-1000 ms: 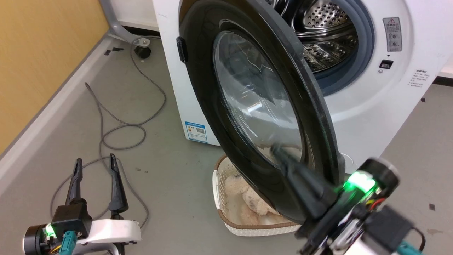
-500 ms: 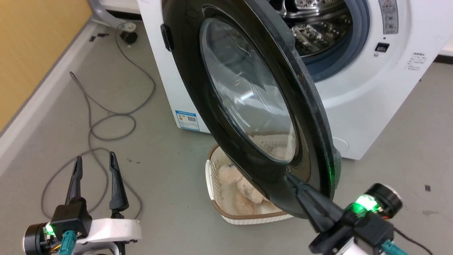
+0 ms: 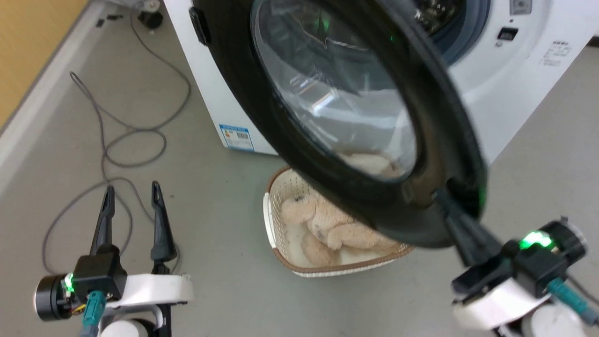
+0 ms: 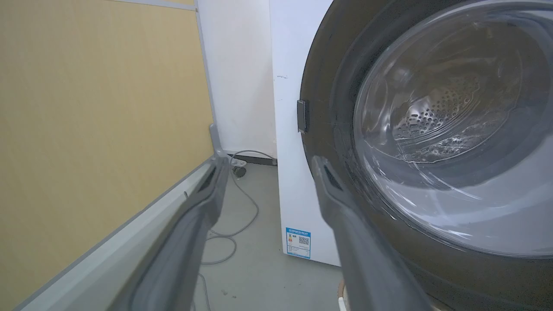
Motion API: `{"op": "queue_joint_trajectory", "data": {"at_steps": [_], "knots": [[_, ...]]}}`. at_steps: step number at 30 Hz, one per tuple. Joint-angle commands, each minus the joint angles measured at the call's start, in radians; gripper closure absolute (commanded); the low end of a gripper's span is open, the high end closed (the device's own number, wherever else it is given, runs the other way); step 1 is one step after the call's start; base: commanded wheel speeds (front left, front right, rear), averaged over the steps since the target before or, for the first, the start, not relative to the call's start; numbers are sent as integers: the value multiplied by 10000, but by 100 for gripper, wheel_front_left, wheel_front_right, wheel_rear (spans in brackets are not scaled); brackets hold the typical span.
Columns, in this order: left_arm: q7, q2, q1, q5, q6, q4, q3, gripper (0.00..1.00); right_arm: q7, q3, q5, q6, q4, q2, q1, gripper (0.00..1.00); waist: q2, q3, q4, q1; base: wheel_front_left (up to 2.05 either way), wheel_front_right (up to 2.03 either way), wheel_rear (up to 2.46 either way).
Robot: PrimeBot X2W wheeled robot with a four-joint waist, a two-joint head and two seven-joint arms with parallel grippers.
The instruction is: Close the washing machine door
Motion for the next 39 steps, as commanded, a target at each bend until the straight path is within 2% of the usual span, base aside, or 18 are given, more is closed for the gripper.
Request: {"op": "queue_joint_trajectory", "data": {"at_steps": [1, 4, 7, 15, 28, 39], "knots": [[-53, -56, -244, 44, -54, -63, -37, 0, -34, -221, -119, -15, 162, -85, -324, 100, 0, 281, -1, 0, 0, 0, 0], [-53, -73, -390, 30, -81, -66, -65, 0, -34, -447, -175, -15, 341, -180, -577, 100, 0, 501, 13, 0, 0, 0, 0], [-53, -117, -764, -6, -119, -102, -144, 0, -34, -1283, -181, -15, 978, -275, -1628, 100, 0, 1179, 56, 0, 0, 0, 0], [-53, -154, -1249, -50, -124, -152, -313, 0, -34, -1812, -150, -15, 2264, -554, -3262, 100, 0, 1867, 220, 0, 0, 0, 0], [-53, -174, -1632, -244, -68, -75, -477, 0, -34, -2430, -347, -15, 4155, -1248, -5446, 100, 0, 2470, 461, 0, 0, 0, 0], [-53, -176, -1649, -310, 46, -120, -522, 0, -34, -3033, -735, -15, 5123, -1412, -6317, 100, 0, 2570, 430, 0, 0, 0, 0]]}}
